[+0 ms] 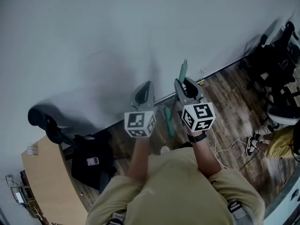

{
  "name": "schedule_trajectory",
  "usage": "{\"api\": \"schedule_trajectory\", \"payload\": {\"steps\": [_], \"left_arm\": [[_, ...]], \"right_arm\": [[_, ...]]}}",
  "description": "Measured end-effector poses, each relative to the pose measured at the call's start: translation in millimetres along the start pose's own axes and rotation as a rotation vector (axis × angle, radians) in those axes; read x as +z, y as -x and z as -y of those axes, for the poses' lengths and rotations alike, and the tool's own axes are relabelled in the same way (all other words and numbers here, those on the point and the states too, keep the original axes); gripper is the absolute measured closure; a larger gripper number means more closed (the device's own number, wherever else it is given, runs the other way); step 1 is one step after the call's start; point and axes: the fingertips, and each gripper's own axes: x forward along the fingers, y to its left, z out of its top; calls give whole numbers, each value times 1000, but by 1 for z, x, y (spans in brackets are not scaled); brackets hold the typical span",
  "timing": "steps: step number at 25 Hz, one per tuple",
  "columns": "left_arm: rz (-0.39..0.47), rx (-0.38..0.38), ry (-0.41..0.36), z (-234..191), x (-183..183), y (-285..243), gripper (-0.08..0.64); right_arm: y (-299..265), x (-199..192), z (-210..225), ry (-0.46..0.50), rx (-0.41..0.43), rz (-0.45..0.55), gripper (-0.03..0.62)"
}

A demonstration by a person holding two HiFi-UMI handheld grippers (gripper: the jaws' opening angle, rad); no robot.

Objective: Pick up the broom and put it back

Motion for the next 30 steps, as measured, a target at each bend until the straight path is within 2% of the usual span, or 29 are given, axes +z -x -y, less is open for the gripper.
{"api": "schedule_trajectory", "payload": {"steps": [5,7,10,17,22,26,30], "left_arm": [[3,-75,-7,47,5,-47,558],[-28,-136,-2,70,-5,-67,558],[-77,-242,3,121,-21,-100,558],[-91,-457,-10,267,-28,-172,558],[-102,-571,-13,344,-43,-206,558],[-152,-675,-3,409,-68,-224,558],[-171,-767,-21,452,-78,-249,558]], "right_arm": [[17,19,56,16,-53,37,497],[28,16,84,-8,-113,33,497],[56,15,139,-46,-224,34,497],[131,33,273,-70,-405,76,494],[178,27,337,-80,-512,81,485],[220,13,386,-103,-602,67,479],[247,5,435,-131,-703,71,479]]}}
